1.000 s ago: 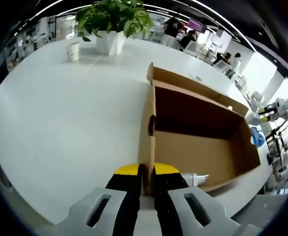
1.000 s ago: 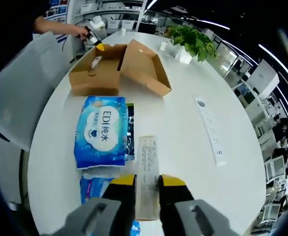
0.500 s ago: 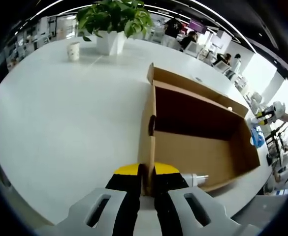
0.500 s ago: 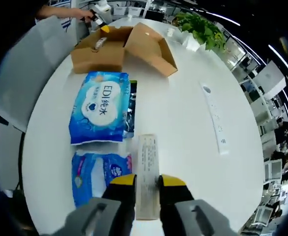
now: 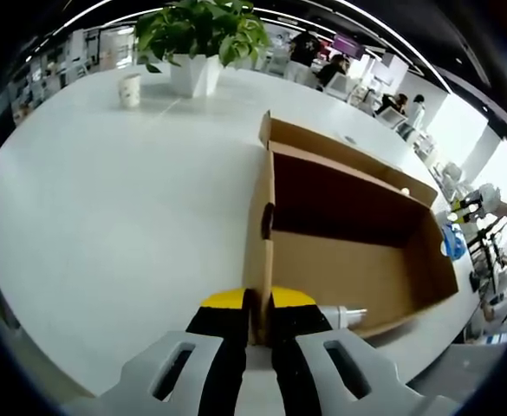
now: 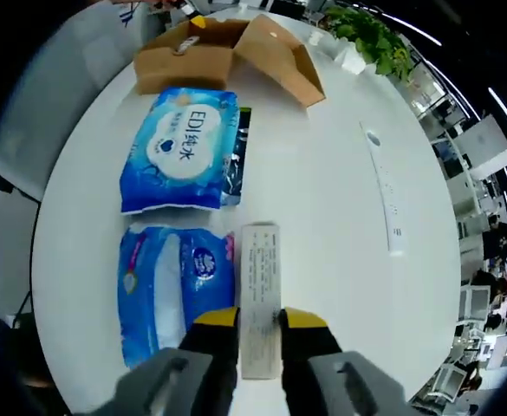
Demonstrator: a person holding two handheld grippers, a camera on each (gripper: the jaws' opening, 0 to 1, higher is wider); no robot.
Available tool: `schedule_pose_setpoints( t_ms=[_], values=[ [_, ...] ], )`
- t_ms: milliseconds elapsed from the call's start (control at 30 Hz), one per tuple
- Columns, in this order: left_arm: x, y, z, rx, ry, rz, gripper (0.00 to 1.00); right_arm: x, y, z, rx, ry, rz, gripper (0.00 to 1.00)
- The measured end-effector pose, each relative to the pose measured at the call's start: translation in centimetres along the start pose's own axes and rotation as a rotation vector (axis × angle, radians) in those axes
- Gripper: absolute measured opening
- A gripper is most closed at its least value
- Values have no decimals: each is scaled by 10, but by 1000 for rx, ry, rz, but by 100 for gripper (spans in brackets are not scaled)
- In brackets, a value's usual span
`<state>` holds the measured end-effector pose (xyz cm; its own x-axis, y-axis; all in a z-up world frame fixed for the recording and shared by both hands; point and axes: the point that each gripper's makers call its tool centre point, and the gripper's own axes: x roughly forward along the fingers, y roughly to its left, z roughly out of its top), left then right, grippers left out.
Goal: Operate the shoe box by opening the lid, removing the specified soft item, and placing it in the target area until the item is outside and the box remains undamaged.
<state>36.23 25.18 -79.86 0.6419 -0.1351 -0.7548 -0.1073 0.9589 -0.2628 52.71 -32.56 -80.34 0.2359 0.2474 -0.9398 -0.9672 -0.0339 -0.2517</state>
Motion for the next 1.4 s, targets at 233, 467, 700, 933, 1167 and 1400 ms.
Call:
schedule_pose_setpoints(
  t_ms=[233,467,700,933,1167,1400],
  values=[
    [0,1,0,8,0,4,6,1,-5,0,-12,22,-5,15],
    [0,2,0,8,1,4,6,-2,-17,-2,14,18,-32,17],
    [0,2,0,8,1,5,6,-10,-20,1,25,13,-49,21],
    [1,4,1,6,0,5,6,-21,-21,12,62,-12,-82,27],
    [0,3,0,7,-3,4,6,-36,-12,34,99,-50,-94,34],
    [0,4,0,5,-6,4,5,-58,-8,77,194,-176,-124,41]
  ],
)
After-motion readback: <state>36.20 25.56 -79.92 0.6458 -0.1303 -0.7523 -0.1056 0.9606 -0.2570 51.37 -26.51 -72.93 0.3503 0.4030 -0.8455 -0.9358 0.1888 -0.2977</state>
